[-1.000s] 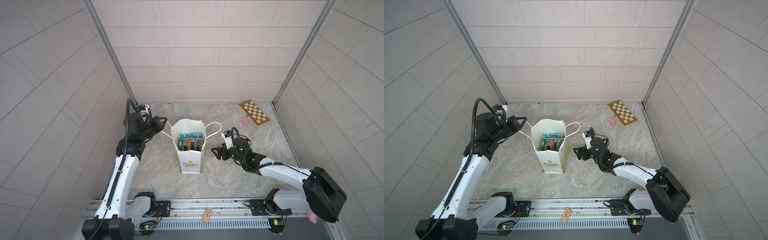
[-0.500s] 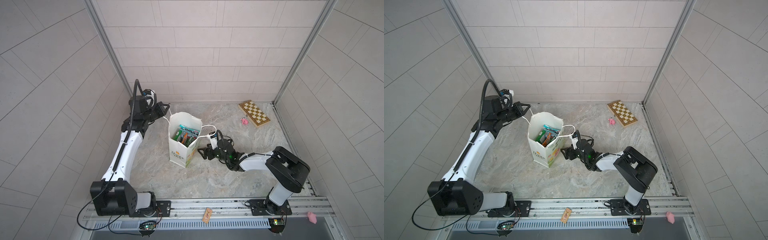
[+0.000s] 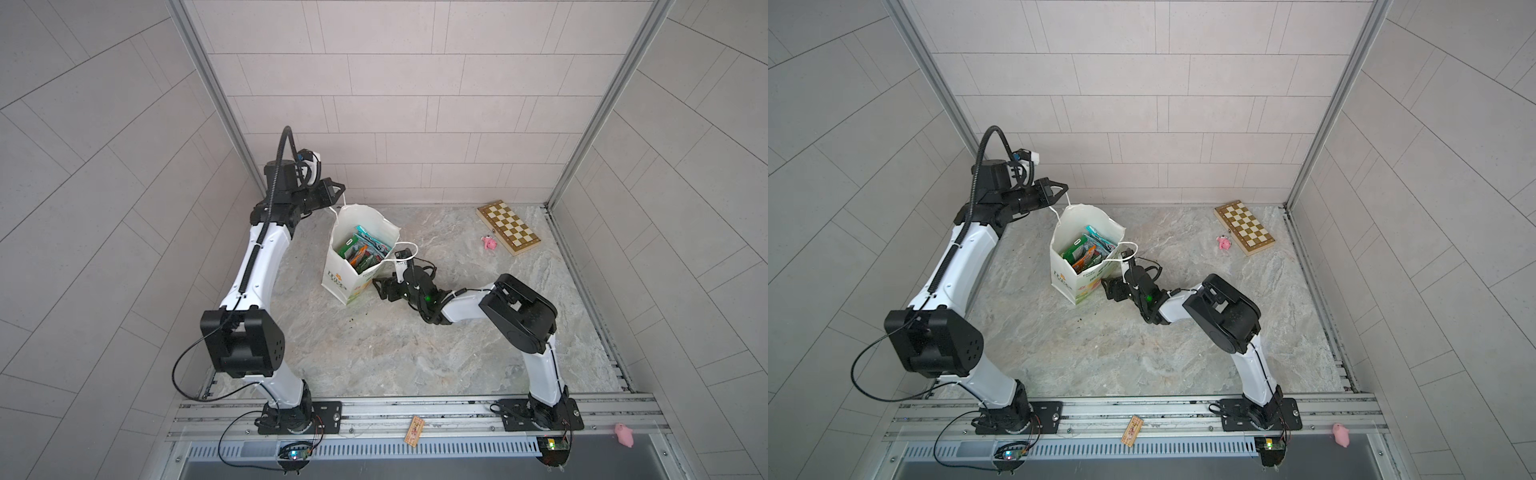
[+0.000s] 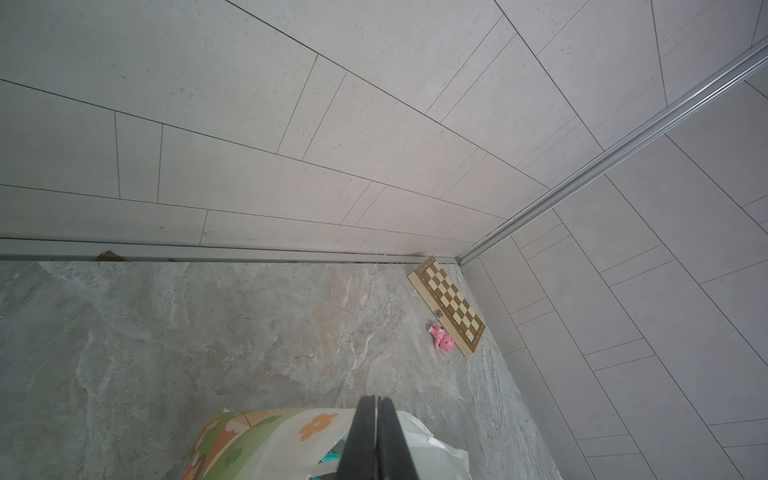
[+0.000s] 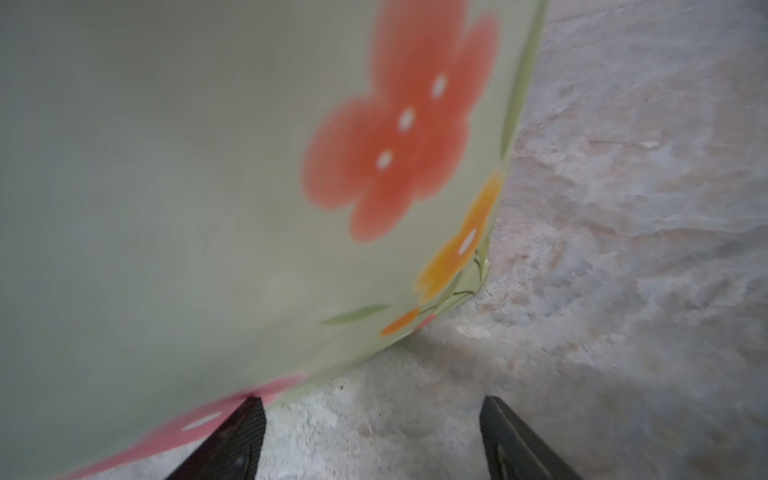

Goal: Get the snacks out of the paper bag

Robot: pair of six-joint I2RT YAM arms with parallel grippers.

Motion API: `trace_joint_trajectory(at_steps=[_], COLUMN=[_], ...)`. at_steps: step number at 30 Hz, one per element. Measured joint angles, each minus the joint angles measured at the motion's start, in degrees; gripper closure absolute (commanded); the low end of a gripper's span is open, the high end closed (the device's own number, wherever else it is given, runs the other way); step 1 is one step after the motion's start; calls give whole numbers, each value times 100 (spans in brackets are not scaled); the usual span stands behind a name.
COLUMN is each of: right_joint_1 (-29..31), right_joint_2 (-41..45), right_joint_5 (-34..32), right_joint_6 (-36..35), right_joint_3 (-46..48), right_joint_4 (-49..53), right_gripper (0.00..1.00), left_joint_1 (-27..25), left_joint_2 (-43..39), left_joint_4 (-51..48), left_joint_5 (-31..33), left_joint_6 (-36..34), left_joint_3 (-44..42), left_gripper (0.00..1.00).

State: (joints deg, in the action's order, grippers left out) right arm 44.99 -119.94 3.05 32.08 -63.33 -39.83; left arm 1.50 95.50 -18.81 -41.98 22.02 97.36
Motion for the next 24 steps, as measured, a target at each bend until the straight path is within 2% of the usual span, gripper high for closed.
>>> trace_joint_trajectory(at_steps=[8, 13, 19, 24], right_joint_1=[-2, -7, -57, -216], right_joint_2=[-841, -949, -638, 155], right_joint_5=[-184, -282, -417, -636], right_joint_6=[76, 105, 74, -17], right_joint_3=[-1390, -1567, -634, 553], right_joint_4=[260, 321, 304, 227], right_gripper=[18, 18, 16, 15], left_joint_1=[31, 15, -114, -321], left_joint_2=[308, 278, -136, -433], left_joint_4=[-208, -177, -22, 74], left_joint_5=[-289, -326, -284, -164], left_joint_6=[-96, -166, -219, -251], left_joint_3=[439, 361, -369, -765], left_gripper=[100, 100, 100, 100])
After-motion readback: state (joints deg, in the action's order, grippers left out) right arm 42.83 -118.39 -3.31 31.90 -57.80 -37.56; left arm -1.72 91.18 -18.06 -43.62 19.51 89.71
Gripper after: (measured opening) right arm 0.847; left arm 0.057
